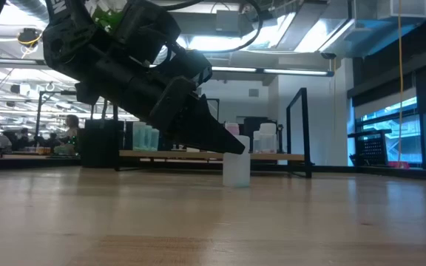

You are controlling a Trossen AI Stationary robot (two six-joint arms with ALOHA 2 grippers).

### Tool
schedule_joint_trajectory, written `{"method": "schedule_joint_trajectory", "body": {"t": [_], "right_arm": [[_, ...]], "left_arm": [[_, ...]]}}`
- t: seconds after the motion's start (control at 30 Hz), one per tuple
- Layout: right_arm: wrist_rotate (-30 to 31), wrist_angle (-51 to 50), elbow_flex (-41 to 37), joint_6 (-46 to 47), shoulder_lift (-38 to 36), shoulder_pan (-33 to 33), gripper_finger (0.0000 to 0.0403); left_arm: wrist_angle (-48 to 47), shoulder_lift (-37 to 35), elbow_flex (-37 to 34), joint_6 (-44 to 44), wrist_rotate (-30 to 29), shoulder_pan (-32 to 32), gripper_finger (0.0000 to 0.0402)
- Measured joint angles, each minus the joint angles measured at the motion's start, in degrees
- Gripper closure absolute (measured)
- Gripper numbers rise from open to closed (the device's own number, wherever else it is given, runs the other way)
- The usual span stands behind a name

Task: Pick and place medicine bottles onto shelf by color
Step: Put the top white medicine bottle on the shelf aligned with the other white medicine bottle

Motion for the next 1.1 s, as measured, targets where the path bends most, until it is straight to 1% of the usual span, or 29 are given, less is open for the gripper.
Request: {"method": "schedule_joint_trajectory", "body": {"t": [0.13,0.37,0.47,0.63,0.93,1.0,1.1], "right_arm": [[2.3,0.01,0.0,0.01,0.0,-0.02,0.0136],[2.35,0.03,0.0,0.25,0.0,-0.02,0.0136],[2.35,0.37,0.0,0.23,0.0,-0.02,0.0136],[2.37,1.18,0.0,0.23,0.0,-0.02,0.0136],[2.41,1.19,0.0,0.36,0.0,-0.02,0.0136],[2.42,1.19,0.0,0.38,0.0,-0.02,0.0136],[2.44,1.17,0.0,0.38,0.0,-0.02,0.0136]], "left_arm": [[0.01,0.0,0.0,0.01,0.0,0.0,0.016],[0.02,0.0,0.0,0.04,-0.13,0.0,0.0161],[0.02,0.0,0.0,0.07,-0.15,0.01,0.0168],[0.04,0.0,0.0,0.07,-0.15,0.02,0.0202],[0.13,-0.02,0.0,0.07,-0.17,-0.02,0.0279],[0.13,-0.04,0.0,0.07,-0.17,-0.02,0.0288],[0.12,-0.04,0.0,0.04,-0.17,-0.02,0.0288]]}}
